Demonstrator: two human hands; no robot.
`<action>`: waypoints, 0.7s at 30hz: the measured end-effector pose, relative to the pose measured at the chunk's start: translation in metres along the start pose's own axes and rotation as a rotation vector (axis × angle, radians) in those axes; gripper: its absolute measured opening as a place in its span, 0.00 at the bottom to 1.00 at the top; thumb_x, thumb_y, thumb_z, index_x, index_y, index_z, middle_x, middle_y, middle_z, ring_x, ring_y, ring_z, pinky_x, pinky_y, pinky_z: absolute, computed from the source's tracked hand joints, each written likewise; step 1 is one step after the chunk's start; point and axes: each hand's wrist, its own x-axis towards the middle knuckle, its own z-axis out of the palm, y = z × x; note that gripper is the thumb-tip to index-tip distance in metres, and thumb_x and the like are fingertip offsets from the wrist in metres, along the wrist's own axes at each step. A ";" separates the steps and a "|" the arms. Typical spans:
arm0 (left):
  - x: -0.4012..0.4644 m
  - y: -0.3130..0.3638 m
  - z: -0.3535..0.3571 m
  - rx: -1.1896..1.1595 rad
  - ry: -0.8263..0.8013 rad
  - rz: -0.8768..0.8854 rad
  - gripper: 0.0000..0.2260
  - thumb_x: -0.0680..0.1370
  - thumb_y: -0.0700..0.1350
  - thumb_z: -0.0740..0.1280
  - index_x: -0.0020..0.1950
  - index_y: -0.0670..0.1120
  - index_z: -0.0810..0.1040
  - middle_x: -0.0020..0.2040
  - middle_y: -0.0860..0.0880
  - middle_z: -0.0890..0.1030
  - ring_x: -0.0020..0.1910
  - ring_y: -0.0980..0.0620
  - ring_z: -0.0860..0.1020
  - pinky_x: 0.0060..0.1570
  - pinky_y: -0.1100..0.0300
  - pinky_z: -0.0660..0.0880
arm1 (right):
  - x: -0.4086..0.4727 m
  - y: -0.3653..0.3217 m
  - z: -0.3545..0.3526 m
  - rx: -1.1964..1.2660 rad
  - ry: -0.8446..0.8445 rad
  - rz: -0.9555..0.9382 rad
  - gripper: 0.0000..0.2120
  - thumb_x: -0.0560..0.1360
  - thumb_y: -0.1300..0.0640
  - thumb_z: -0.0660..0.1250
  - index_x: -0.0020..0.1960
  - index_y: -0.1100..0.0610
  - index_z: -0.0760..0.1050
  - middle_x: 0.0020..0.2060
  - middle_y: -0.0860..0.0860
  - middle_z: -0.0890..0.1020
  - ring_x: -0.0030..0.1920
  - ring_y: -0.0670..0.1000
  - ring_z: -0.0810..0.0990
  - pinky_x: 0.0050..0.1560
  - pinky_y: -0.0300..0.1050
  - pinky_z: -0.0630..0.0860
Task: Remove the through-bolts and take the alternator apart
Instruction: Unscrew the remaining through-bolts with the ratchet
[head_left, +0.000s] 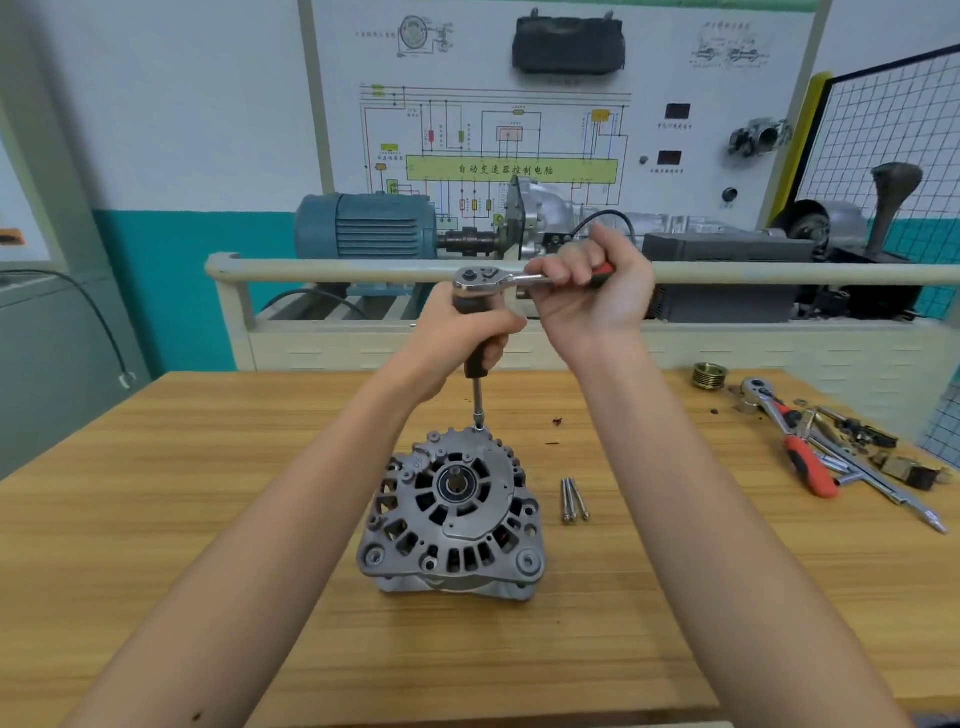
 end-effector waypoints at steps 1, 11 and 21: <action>0.000 0.001 -0.001 0.005 -0.066 0.000 0.14 0.70 0.37 0.68 0.25 0.47 0.71 0.22 0.48 0.70 0.22 0.49 0.66 0.26 0.60 0.66 | 0.007 -0.003 0.001 0.025 0.015 0.078 0.28 0.79 0.59 0.54 0.20 0.55 0.63 0.18 0.48 0.62 0.19 0.48 0.63 0.29 0.41 0.70; 0.002 -0.005 0.022 -0.006 0.234 -0.057 0.19 0.74 0.33 0.63 0.25 0.45 0.65 0.20 0.49 0.64 0.19 0.53 0.59 0.24 0.64 0.57 | -0.019 0.011 -0.007 0.080 0.067 -0.194 0.26 0.80 0.60 0.55 0.22 0.54 0.64 0.19 0.48 0.63 0.21 0.49 0.65 0.30 0.40 0.72; 0.000 -0.007 0.022 -0.007 0.317 -0.026 0.15 0.68 0.36 0.67 0.25 0.48 0.67 0.21 0.51 0.65 0.22 0.53 0.61 0.26 0.62 0.58 | -0.031 0.016 -0.007 -0.031 -0.050 -0.282 0.25 0.80 0.60 0.54 0.23 0.56 0.65 0.19 0.50 0.65 0.22 0.50 0.68 0.33 0.43 0.76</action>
